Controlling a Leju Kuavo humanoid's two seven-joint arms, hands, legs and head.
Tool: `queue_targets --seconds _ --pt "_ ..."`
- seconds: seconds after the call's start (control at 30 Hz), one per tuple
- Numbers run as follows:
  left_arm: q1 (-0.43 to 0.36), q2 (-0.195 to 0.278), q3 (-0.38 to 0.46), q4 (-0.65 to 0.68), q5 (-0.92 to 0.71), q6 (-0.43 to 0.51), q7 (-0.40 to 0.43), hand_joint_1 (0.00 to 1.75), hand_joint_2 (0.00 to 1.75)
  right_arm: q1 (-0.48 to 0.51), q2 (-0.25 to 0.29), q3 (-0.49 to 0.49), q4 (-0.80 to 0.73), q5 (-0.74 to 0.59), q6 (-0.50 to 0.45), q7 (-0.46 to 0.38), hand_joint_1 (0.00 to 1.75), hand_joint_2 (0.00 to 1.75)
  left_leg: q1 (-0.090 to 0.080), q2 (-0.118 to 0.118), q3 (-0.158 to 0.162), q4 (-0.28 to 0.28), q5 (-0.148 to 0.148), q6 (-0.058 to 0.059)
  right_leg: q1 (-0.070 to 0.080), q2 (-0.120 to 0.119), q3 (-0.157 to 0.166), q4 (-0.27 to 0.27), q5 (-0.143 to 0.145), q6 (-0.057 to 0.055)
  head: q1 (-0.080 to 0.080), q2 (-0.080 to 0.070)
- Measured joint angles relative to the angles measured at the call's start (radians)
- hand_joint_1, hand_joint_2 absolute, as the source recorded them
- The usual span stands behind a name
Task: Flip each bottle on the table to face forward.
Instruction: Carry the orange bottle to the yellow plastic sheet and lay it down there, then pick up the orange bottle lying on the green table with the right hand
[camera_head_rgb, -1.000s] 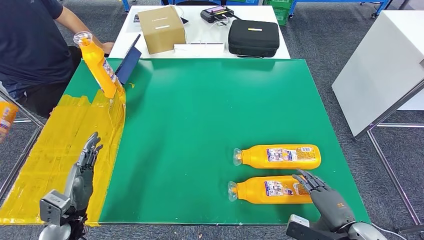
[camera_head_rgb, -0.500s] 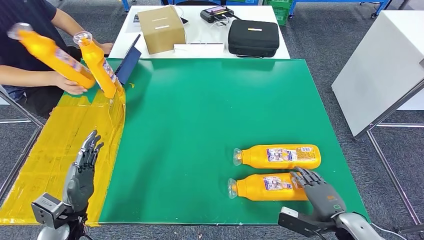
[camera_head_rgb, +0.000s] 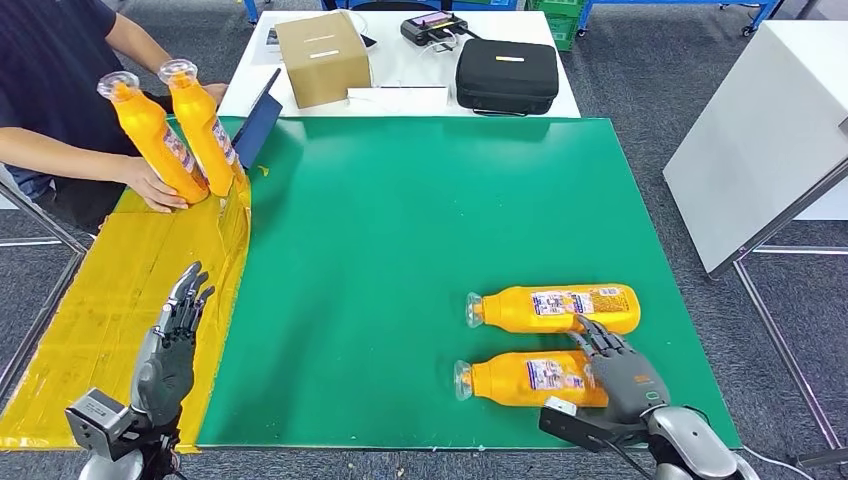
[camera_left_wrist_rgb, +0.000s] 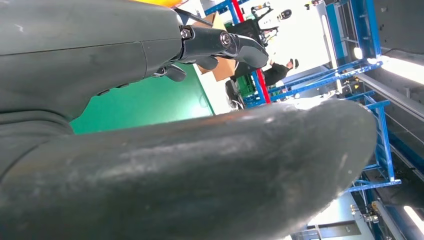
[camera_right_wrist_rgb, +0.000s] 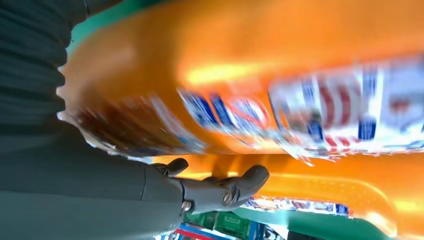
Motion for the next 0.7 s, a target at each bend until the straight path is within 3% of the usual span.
queue_targets --seconds 0.07,0.2,0.37,0.7 --pt "0.0 0.0 0.0 0.0 0.0 0.0 0.0 0.0 0.0 -0.007 0.006 0.004 0.009 0.001 -0.002 0.0 0.0 1.75 0.0 0.0 0.0 0.0 0.0 0.0 0.0 0.0 0.0 0.0 0.0 0.0 0.0 0.0" --pt "-0.002 0.0 0.0 0.0 0.007 -0.011 -0.001 0.0 0.0 -0.043 0.006 0.023 0.044 0.009 0.068 -0.003 1.75 1.75 0.0 0.002 0.002 0.0 0.0 0.0 0.0 0.003 0.0 0.0 0.0 0.0 0.0 0.0" --pt "-0.039 0.0 -0.006 0.024 0.024 -0.021 -0.007 0.0 0.0 -0.083 -0.092 0.085 0.073 -0.096 0.211 -0.023 1.75 1.75 0.0 0.003 0.008 0.0 -0.002 0.002 0.0 0.003 -0.004 -0.002 0.0 0.0 0.0 0.0" --pt "-0.093 0.001 -0.025 0.095 0.053 -0.021 -0.017 0.0 0.0 -0.101 -0.306 0.211 0.042 -0.309 0.273 0.026 1.75 1.75 0.0 0.0 0.012 0.0 -0.002 0.004 0.0 0.001 0.005 -0.008 0.0 0.002 0.0 0.0"
